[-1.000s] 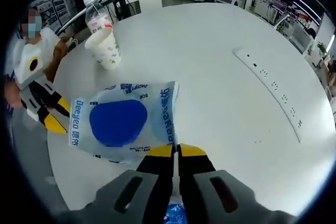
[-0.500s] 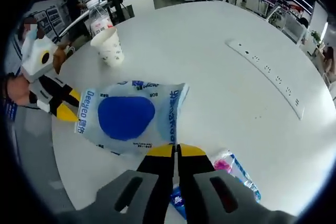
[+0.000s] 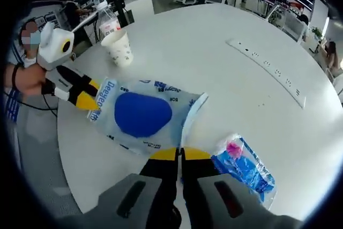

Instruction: Arrange the tabletop items into an orderly group along one side of the table until the central work area is clear of visible clutter.

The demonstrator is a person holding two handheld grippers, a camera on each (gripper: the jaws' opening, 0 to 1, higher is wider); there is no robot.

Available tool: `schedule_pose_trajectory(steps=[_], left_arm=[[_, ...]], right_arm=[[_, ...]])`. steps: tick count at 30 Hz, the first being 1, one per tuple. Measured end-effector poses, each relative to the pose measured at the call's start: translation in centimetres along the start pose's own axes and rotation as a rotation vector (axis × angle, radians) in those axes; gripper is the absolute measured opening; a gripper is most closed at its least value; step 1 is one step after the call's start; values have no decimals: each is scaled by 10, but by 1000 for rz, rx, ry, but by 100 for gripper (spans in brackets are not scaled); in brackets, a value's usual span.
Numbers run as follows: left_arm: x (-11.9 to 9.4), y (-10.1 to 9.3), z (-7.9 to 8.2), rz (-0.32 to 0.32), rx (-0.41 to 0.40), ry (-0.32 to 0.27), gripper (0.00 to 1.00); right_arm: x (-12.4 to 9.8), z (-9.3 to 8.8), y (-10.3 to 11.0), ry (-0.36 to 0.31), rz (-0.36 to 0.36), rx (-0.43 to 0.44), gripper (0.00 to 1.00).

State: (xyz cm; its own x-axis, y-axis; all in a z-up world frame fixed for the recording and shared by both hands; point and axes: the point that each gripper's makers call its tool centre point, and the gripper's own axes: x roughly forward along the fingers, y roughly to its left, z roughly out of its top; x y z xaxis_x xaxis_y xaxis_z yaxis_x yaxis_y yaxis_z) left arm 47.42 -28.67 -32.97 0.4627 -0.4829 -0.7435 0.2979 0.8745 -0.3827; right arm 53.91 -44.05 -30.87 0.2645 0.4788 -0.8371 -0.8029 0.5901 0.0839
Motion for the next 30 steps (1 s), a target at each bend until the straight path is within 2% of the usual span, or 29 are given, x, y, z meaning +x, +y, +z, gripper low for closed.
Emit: schedule_pose_trajectory(steps=[6, 9, 16, 30], left_arm=[[2, 8, 12, 9, 2, -10, 19], [3, 12, 16, 12, 3, -16, 20], [2, 18, 19, 19, 20, -17, 19], [-7, 24, 7, 20, 28, 1, 22]], right_arm=[[-2, -7, 12, -8, 3, 9, 0], [-3, -9, 15, -26, 3, 53, 0], [-3, -22, 19, -30, 0, 97, 0], [-2, -23, 12, -29, -2, 120, 7]])
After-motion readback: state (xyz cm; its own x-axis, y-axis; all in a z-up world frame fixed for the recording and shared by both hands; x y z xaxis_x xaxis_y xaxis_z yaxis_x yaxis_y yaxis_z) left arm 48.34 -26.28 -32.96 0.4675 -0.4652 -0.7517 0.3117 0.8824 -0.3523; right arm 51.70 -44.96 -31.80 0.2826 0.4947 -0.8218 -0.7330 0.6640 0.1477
